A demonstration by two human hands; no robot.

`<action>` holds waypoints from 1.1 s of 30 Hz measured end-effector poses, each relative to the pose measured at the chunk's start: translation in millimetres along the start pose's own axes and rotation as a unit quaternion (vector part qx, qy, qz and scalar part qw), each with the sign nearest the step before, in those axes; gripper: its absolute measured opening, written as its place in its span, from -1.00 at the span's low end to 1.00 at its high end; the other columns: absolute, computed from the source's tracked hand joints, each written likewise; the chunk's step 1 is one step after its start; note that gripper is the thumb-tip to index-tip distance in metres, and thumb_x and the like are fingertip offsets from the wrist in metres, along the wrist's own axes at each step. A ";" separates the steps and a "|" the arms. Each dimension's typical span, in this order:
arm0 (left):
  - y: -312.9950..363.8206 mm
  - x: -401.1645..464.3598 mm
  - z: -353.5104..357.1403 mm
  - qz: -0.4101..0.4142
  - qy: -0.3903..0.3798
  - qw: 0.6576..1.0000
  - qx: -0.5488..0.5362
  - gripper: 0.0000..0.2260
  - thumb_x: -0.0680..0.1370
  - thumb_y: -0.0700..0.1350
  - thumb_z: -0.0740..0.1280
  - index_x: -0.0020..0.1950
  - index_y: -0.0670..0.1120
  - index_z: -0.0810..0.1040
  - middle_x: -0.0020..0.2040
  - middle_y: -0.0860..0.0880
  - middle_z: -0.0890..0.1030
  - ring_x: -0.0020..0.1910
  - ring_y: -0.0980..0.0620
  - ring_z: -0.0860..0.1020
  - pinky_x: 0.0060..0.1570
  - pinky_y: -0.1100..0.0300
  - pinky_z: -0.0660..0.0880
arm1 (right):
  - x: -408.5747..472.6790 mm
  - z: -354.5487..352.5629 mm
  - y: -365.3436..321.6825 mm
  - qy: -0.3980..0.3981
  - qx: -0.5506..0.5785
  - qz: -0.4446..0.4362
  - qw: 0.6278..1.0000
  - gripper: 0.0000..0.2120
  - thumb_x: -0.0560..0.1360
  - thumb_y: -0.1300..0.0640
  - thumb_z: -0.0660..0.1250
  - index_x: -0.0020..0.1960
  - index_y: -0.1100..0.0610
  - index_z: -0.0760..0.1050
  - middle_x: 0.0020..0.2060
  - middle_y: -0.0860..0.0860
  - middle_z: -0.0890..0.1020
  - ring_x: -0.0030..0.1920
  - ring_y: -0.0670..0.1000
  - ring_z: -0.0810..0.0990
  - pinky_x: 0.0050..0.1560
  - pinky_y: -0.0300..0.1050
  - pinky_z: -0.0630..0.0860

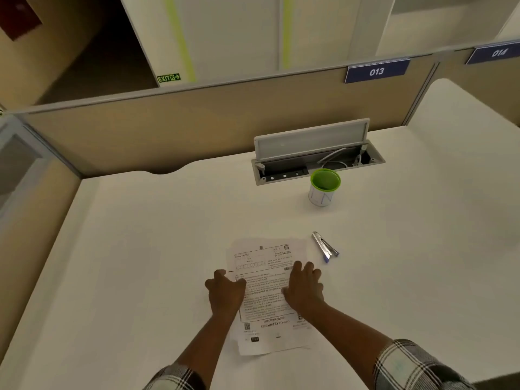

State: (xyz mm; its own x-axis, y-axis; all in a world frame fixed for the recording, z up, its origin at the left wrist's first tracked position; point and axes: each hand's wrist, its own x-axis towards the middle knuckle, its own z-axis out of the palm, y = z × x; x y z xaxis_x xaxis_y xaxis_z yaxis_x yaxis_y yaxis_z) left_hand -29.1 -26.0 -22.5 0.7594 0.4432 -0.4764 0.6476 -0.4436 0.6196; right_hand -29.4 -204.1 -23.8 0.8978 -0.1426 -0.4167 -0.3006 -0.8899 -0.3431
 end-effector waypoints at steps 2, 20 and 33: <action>0.7 6.3 -2.6 -0.004 -0.033 0.998 -0.046 -0.50 0.45 -0.10 0.45 0.33 -0.17 0.41 0.25 -0.16 0.54 0.02 -0.07 0.57 -0.02 0.13 0.49 | -0.2 -0.9 3.2 -0.001 0.007 -0.012 1.000 -0.44 0.45 -0.03 0.41 0.31 0.13 0.23 0.20 0.12 0.34 0.21 0.14 0.34 0.15 0.11 0.49; 24.0 -9.0 -46.9 0.132 -0.149 0.946 -0.255 -0.81 0.48 -0.27 0.45 0.02 -0.03 0.65 -0.05 0.00 0.74 -0.06 0.00 0.71 -0.16 0.15 0.64 | 21.1 -70.1 27.0 -0.135 0.531 -0.141 0.825 -0.59 0.42 0.12 0.50 0.24 0.14 0.53 0.12 0.10 0.68 0.12 0.16 0.66 0.15 0.25 0.56; 67.3 -18.4 -65.2 0.230 -0.044 0.928 -0.290 -0.64 0.38 -0.34 0.52 0.11 -0.05 0.60 0.00 0.04 0.70 -0.04 0.11 0.67 -0.15 0.24 0.64 | 20.6 -115.9 -4.4 -0.044 0.511 -0.236 0.825 -0.65 0.38 0.13 0.53 0.14 0.00 0.58 0.04 0.01 0.71 0.03 0.05 0.69 -0.01 0.01 0.64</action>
State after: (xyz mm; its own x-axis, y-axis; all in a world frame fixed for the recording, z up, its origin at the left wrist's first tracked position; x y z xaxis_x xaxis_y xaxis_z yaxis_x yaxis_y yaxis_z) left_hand -3.6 -13.3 68.7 0.9659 0.2336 -0.1118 0.1302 -0.0651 0.9893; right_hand 27.8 -253.3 66.7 0.9791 0.1873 -0.0787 -0.0802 0.0003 -0.9968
